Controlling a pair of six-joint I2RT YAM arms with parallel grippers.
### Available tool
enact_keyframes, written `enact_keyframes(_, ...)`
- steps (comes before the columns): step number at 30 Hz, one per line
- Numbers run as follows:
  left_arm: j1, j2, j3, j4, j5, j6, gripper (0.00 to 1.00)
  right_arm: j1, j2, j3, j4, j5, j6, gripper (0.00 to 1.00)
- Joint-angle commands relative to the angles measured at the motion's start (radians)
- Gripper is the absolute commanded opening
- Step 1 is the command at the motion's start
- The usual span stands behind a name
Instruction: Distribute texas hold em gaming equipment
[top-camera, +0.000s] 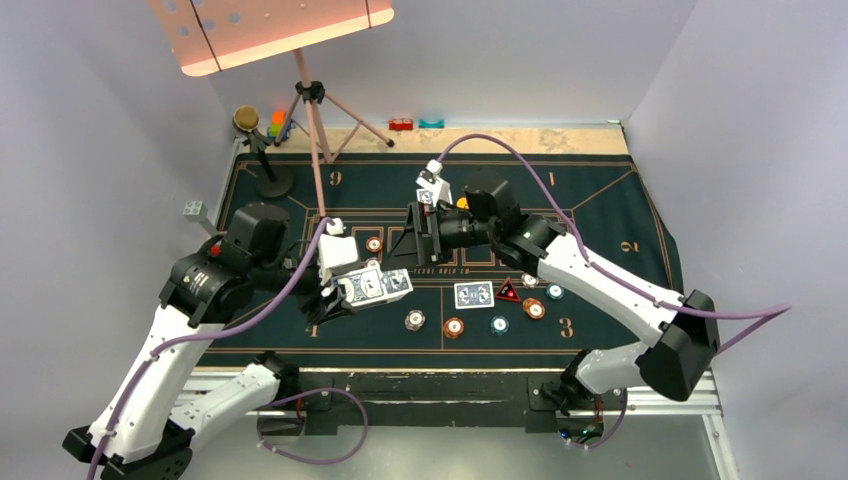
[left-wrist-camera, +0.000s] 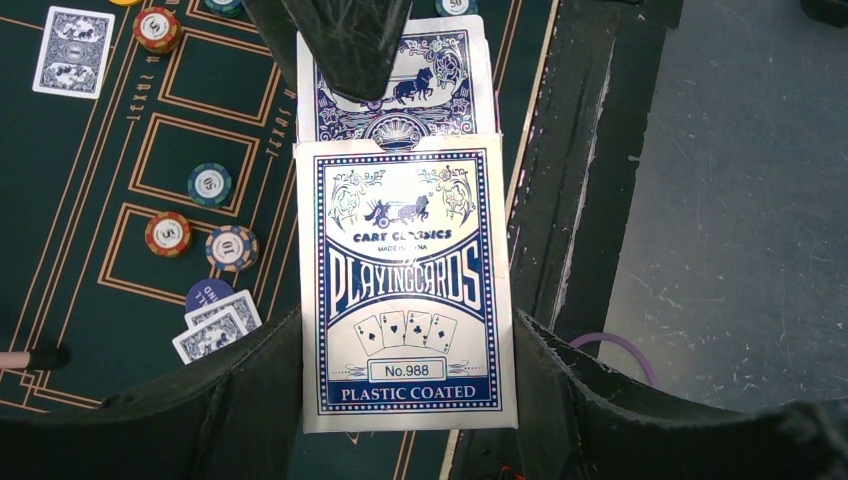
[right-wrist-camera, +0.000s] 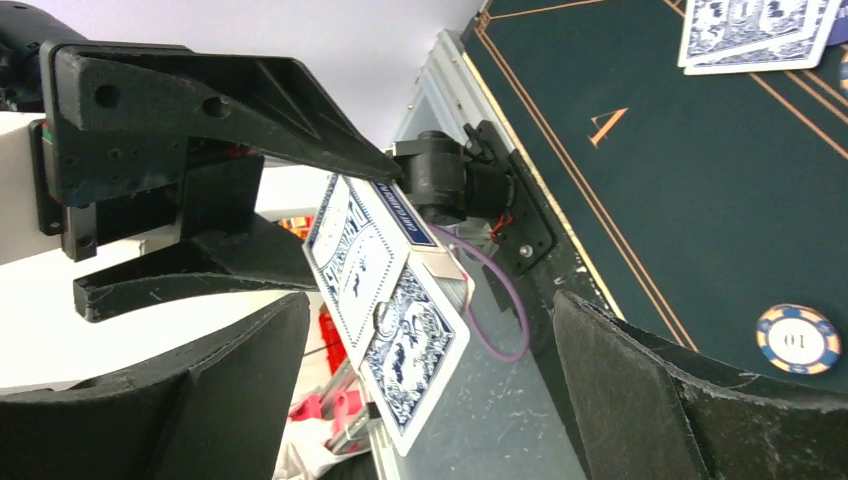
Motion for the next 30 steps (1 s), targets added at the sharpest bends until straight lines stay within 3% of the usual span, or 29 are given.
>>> enact_keyframes(1,0.006,-0.002,0.042,0.046,0.033,-0.019,0.00,0.020,-0.030,-0.032,0.109,-0.042,0.079,0.97)
enact_keyframes(8,0.008,-0.007,0.048,0.040,0.040,-0.018,0.00,0.041,-0.045,-0.118,0.141,-0.025,0.112,0.98)
enact_keyframes(17,0.009,-0.008,0.046,0.040,0.041,-0.019,0.00,0.037,-0.046,-0.109,0.096,-0.037,0.107,0.65)
enact_keyframes(22,0.008,-0.010,0.048,0.038,0.044,-0.020,0.00,0.015,-0.070,-0.110,0.072,-0.029,0.095,0.54)
enact_keyframes(30,0.008,-0.013,0.050,0.038,0.047,-0.022,0.00,-0.027,-0.107,-0.099,0.004,-0.014,0.059,0.46)
